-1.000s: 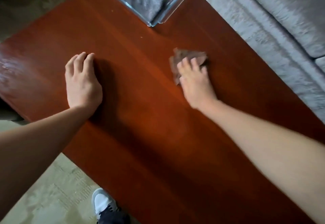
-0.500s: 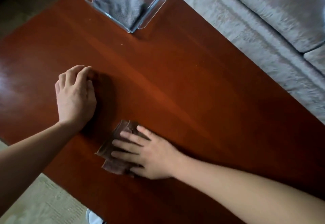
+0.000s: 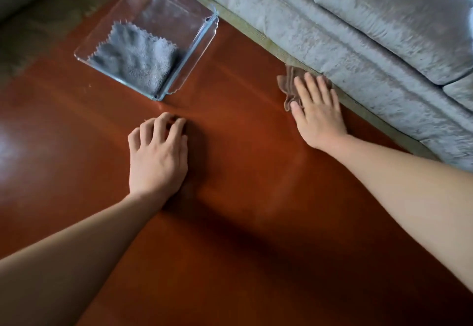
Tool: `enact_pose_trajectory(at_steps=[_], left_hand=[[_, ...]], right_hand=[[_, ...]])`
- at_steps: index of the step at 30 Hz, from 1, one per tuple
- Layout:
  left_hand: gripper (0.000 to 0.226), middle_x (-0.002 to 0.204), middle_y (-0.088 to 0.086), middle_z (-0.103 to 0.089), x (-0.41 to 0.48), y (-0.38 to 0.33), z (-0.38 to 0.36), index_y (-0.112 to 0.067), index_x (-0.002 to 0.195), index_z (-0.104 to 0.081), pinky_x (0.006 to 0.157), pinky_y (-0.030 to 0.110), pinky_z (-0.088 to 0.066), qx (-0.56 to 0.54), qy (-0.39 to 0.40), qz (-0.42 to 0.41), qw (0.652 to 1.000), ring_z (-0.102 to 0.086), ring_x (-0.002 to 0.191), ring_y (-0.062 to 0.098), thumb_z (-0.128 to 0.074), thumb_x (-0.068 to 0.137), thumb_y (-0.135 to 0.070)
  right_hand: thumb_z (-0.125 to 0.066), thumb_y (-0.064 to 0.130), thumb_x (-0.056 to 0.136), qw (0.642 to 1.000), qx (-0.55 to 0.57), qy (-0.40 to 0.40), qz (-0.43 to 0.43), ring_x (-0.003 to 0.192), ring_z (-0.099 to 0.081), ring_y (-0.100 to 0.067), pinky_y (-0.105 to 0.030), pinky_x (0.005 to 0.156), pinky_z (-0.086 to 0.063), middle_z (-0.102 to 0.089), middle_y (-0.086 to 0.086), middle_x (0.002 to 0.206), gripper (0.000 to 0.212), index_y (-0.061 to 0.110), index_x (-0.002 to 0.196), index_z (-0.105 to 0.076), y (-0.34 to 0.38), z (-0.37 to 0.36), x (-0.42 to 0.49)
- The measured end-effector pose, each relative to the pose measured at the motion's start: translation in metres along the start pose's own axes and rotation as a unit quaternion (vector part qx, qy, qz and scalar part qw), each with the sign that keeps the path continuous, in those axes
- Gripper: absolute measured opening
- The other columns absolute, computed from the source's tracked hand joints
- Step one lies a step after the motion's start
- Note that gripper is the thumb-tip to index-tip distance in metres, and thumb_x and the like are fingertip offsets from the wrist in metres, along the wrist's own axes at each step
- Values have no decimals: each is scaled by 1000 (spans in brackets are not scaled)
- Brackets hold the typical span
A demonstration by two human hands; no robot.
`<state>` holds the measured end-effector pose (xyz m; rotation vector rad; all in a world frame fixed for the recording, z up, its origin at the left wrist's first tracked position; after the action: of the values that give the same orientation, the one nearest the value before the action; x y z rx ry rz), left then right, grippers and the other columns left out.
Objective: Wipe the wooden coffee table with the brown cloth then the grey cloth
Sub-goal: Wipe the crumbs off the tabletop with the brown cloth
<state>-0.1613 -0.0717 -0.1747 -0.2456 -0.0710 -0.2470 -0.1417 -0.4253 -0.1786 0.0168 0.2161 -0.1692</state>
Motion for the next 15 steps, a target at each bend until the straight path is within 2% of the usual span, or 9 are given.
enact_pose_trajectory(at_steps=[5,11,15], left_hand=[[41,145,8,-52,-2,0,0,-17,141,-57,111,54,-32,-8,12,8,1000,-44,131,36,-43,104,-32],[37,142,9,-54,0,3,-1,-14,137,-58,112,53,-33,-47,-9,11,999,-47,129,36,-45,104,-26],[24,131,9,-55,-3,5,-1,-12,119,-59,111,50,-32,-81,-5,19,997,-47,123,36,-48,98,-18]], right_hand=[[-16,53,109,988,50,-10,-143,162,1,-28,-55,129,-3,-5,-4,176,66,26,168,-6,15,5,26],[-20,49,108,996,40,-42,-71,162,0,-27,-55,129,-2,-4,-4,176,67,21,168,-7,106,16,76],[-19,47,108,999,30,-22,7,162,4,-23,-53,129,1,1,1,176,66,22,168,-5,159,11,70]])
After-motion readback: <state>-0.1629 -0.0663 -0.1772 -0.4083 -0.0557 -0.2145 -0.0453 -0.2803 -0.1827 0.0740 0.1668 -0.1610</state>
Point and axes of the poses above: each hand's wrist, its own x-axis towards the middle knuckle, its own z-axis out of the back of the hand, y = z × x, the point moved 6 cm from there along x, towards the middle knuckle
